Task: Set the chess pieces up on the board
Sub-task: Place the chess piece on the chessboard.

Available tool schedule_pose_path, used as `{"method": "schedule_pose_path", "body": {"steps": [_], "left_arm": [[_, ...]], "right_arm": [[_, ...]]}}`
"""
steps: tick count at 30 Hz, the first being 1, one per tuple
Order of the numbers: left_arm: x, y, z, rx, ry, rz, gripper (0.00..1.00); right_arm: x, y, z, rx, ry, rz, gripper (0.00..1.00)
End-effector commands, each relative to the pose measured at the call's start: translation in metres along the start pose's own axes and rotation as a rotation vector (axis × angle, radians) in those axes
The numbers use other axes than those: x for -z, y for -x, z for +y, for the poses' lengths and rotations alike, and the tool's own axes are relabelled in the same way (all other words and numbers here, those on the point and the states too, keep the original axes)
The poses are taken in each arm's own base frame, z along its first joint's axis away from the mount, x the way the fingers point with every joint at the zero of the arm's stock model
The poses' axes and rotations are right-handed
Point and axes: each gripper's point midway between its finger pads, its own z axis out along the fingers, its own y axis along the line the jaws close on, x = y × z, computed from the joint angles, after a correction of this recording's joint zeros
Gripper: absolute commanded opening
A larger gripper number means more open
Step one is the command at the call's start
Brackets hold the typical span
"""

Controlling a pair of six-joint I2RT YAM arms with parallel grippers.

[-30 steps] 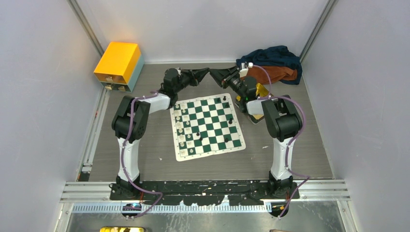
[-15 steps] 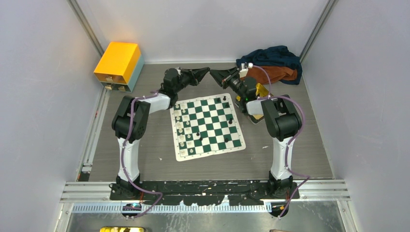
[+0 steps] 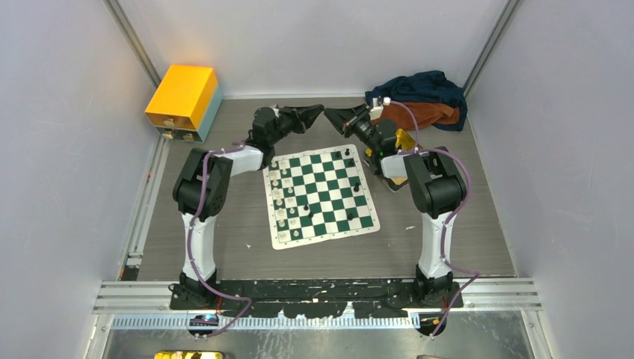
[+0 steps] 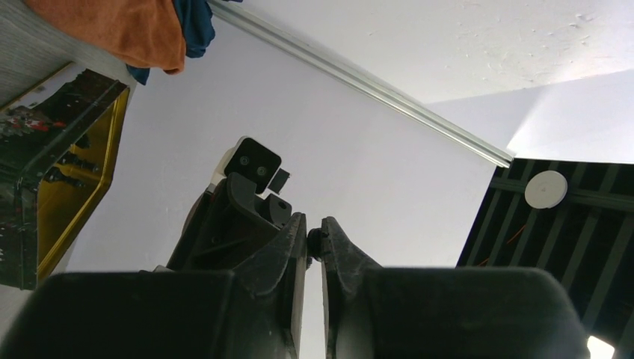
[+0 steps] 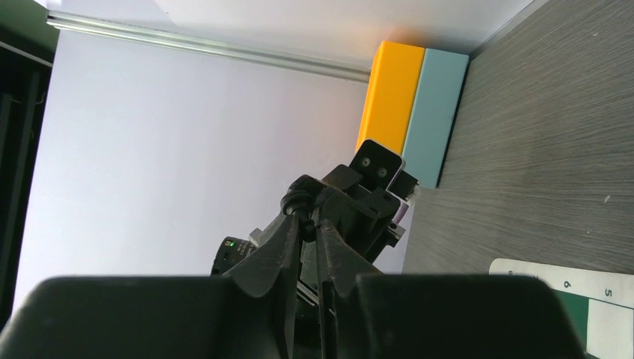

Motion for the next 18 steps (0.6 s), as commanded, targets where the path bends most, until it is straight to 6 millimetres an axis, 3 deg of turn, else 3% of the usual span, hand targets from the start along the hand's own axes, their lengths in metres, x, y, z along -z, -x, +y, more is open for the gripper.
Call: {"method": "schedule_pose_path", "body": {"steps": [1, 6, 18], "left_arm": [[0.006, -0.005, -0.016, 0.091, -0.055, 0.021, 0.16], [0.012, 0.004, -0.011, 0.077, -0.043, -0.005, 0.22], [0.021, 0.021, -0.008, 0.039, -0.024, -0.050, 0.23]], "right_arm": [[-0.003, -0.002, 0.043, 0.053, 0.115, 0.013, 0.01], [-0.004, -0.004, 0.046, 0.061, 0.112, 0.020, 0.01], [-0.003, -0.009, 0.045, 0.115, 0.055, 0.058, 0.01]]}}
